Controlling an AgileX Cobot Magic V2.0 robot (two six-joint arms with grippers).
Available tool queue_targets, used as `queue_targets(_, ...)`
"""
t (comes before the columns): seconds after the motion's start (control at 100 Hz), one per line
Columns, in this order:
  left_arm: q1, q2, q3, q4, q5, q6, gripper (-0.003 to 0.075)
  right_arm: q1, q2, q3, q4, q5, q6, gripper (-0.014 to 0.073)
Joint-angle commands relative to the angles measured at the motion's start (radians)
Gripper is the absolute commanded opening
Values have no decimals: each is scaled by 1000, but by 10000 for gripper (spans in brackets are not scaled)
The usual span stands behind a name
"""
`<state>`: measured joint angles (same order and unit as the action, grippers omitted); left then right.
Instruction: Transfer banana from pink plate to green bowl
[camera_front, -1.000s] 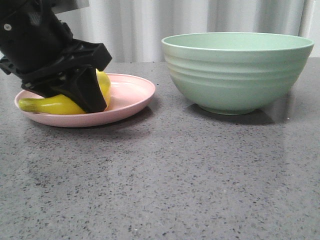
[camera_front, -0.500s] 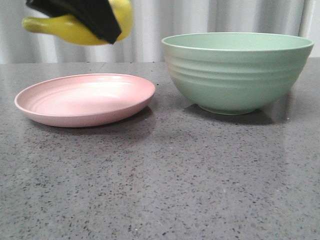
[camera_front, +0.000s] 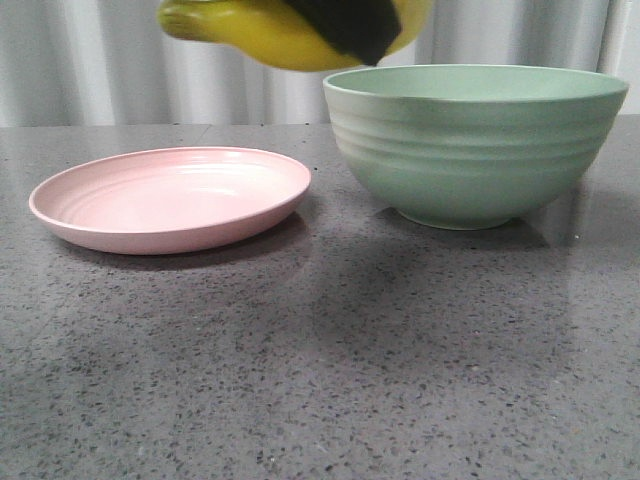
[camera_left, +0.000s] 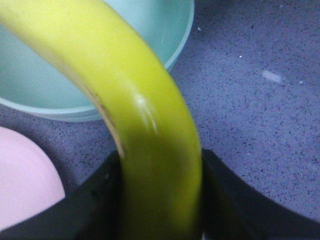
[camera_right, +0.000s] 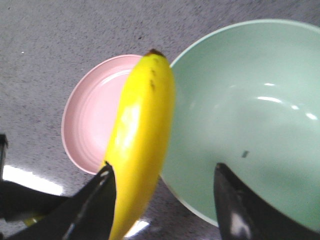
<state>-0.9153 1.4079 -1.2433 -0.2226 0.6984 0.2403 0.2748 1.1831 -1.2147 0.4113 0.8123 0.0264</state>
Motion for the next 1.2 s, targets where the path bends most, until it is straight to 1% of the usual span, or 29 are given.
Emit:
queue_targets(0.0, -17, -39, -34, -16, -83, 2, -19, 3, 18, -41, 83, -85, -26, 358)
queue_targets(0.19, -19, -39, -34, -16, -83, 2, -19, 3, 82, -52, 145, -130, -26, 358)
queue_targets(0.29, -19, -39, -34, -16, -83, 2, -19, 3, 122, -69, 185, -143, -54, 358)
queue_targets(0.4, -19, -39, -34, -16, -83, 2, -19, 3, 164, -78, 190, -177, -54, 358)
queue_targets(0.61, -19, -39, -34, -16, -86, 2, -18, 3, 211, -78, 199, -162, -54, 355)
queue_targets(0.68, -19, -39, -34, -16, -89, 2, -18, 3, 213, -78, 199, -162, -54, 325)
queue_targets(0.71, -19, -39, -34, -16, -91, 2, -18, 3, 213, -78, 199, -162, -54, 301)
queue_targets(0.72, -19, -39, -34, -17, -91, 2, -17, 3, 213, -78, 199, -162, -54, 279)
queue_targets(0.73, -19, -39, -34, -17, -91, 2, -15, 3, 213, -78, 199, -162, -54, 279)
queue_targets(0.77, -19, -39, -34, -20, -91, 2, -4, 3, 213, -78, 199, -162, -54, 225)
queue_targets(0.84, -19, -39, -34, -34, -91, 2, 70, 3, 213, -78, 199, -162, -54, 125)
queue_targets(0.89, -19, -39, -34, -34, -87, 2, 172, 3, 213, -78, 199, -162, -54, 61)
queue_targets(0.91, -19, -39, -34, -34, -87, 2, 202, 3, 213, -78, 199, -162, -54, 37)
queue_targets(0.95, -19, -39, -34, -35, -85, 0, 293, 3, 213, -78, 199, -162, -54, -4)
queue_targets(0.96, -19, -39, -34, -35, -85, -2, 323, 3, 213, -78, 199, -162, -54, -10)
queue_targets(1.04, -19, -39, -34, -35, -85, -8, 467, 3, 213, -78, 199, -164, -54, -64)
queue_targets(1.1, -19, -43, -34, -35, -81, -8, 506, -3, 213, -78, 194, -171, -54, -75)
queue_targets(1.19, -19, -61, -34, -35, -74, -8, 505, -20, 211, -78, 190, -196, -54, -74)
